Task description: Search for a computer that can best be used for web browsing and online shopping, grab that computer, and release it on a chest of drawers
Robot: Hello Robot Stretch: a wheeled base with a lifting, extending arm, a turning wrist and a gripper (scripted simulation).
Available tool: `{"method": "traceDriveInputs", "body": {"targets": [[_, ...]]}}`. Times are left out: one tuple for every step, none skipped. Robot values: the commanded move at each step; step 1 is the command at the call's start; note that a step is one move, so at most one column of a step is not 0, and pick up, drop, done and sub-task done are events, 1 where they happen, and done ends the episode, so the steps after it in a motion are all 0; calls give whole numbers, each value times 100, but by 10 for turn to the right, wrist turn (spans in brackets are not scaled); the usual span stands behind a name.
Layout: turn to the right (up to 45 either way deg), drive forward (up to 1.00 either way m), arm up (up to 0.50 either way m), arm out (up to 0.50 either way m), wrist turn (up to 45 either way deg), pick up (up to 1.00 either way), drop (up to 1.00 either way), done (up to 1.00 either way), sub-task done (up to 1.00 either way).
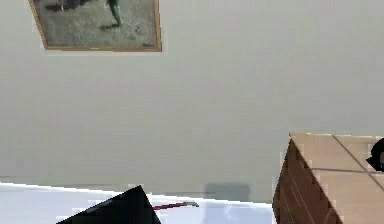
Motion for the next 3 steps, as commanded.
{"method": "traceDriveInputs", "body": {"targets": [[30, 0, 0, 0, 0, 0, 0, 0, 0], [0, 5, 0, 0, 0, 0, 0, 0, 0], [-450, 0, 0, 0, 0, 0, 0, 0, 0]]}}
